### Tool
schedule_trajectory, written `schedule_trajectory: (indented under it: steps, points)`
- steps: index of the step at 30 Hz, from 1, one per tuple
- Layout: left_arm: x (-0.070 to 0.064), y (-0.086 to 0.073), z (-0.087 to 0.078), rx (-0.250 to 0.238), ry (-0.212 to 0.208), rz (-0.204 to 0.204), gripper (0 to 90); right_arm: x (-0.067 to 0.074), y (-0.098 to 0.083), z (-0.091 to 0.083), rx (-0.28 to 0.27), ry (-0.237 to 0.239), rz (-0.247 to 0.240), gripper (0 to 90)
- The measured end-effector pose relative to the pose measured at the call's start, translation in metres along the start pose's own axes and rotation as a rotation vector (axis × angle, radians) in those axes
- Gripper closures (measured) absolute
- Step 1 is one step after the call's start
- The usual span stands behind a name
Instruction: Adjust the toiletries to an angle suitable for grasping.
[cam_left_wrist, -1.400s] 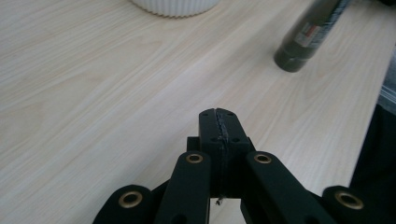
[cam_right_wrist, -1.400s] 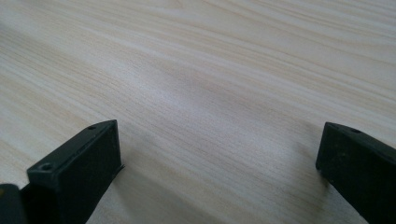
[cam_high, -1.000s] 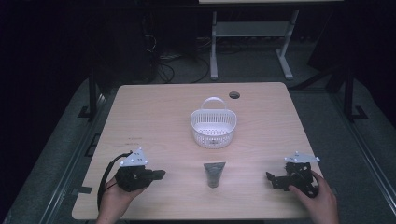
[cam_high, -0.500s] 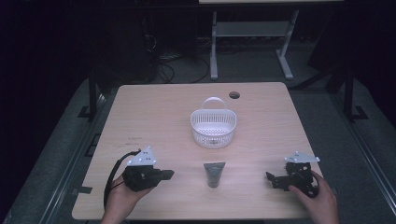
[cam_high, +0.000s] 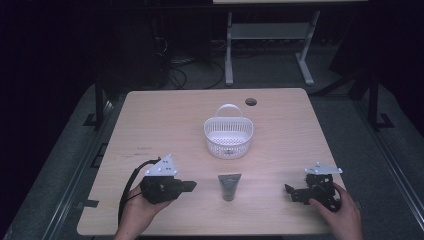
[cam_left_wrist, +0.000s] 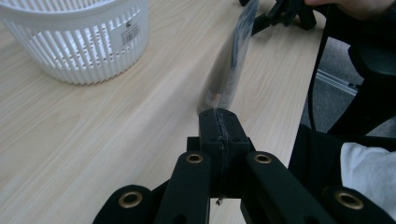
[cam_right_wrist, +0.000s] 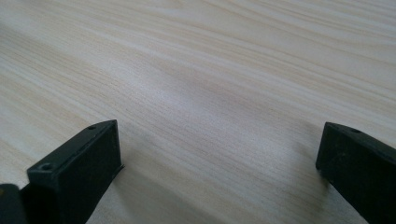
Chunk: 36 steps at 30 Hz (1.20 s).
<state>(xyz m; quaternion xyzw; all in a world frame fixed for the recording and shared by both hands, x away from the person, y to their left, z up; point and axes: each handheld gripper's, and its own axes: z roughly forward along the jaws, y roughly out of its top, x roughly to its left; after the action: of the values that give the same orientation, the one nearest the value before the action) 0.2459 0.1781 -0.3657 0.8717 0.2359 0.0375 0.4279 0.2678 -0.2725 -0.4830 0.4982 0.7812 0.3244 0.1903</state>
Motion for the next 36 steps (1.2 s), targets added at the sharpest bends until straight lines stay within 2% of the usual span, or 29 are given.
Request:
schedule_trajectory:
  steps: [20, 36]
  points:
    - [-0.012, 0.025, 0.019, -0.011, -0.057, 0.043, 89.5, 0.000, 0.000, 0.000, 0.000, 0.000, 0.000, 0.0]
    - [-0.008, 0.040, 0.040, -0.008, -0.100, 0.056, 89.5, 0.000, 0.000, 0.000, -0.002, 0.000, 0.000, 0.0]
